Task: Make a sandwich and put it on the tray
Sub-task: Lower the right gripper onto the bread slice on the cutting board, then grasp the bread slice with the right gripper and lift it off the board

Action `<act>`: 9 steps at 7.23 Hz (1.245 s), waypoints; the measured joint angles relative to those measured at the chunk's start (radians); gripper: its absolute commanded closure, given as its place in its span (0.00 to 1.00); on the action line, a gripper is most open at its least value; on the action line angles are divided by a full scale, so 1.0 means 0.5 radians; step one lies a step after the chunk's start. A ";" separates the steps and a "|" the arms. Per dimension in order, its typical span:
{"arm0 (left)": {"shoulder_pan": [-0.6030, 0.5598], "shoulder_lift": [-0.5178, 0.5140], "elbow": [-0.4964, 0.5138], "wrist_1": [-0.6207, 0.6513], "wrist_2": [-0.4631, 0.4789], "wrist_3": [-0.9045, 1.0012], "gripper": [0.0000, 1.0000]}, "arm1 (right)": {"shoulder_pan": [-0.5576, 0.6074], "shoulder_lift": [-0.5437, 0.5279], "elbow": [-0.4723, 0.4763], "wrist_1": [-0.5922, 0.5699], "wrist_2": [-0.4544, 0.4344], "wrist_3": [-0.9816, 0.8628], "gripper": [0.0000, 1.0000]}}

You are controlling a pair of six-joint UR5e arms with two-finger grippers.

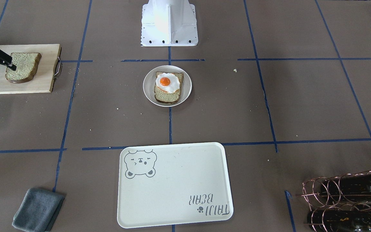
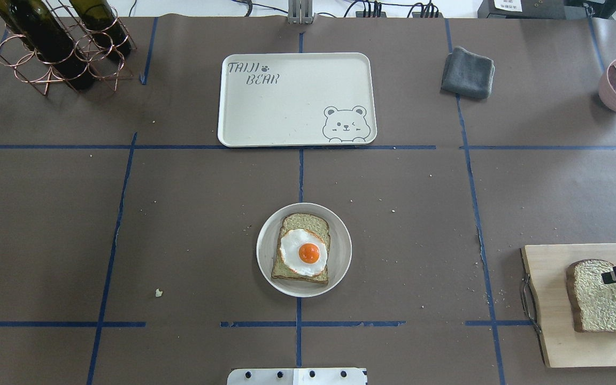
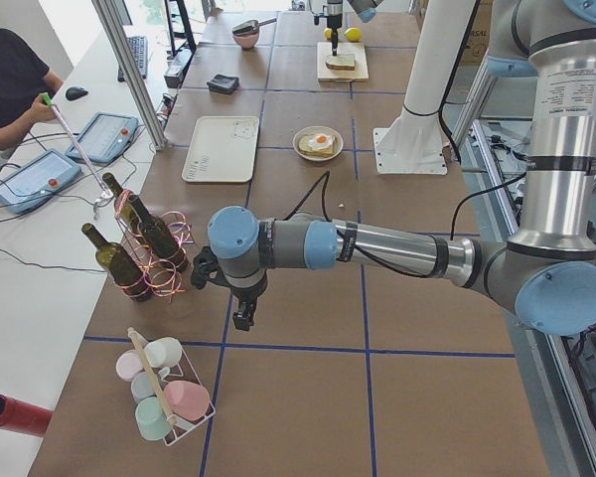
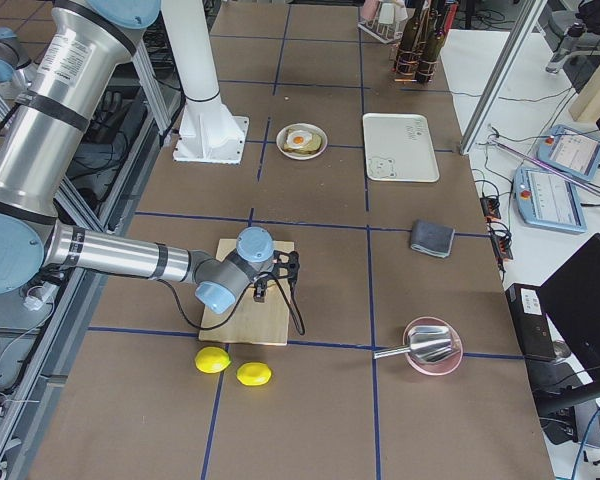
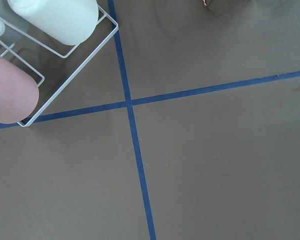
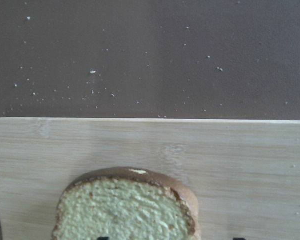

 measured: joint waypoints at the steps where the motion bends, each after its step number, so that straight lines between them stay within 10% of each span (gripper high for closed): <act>1: 0.000 0.000 0.000 0.000 0.000 0.000 0.00 | -0.015 0.000 -0.017 0.023 -0.001 0.024 0.46; 5: -0.001 0.001 -0.001 0.000 0.000 0.000 0.00 | -0.032 -0.002 -0.032 0.037 0.000 0.047 0.98; 9: -0.005 0.004 -0.034 0.002 -0.019 -0.004 0.00 | -0.044 -0.008 -0.030 0.037 0.020 0.048 1.00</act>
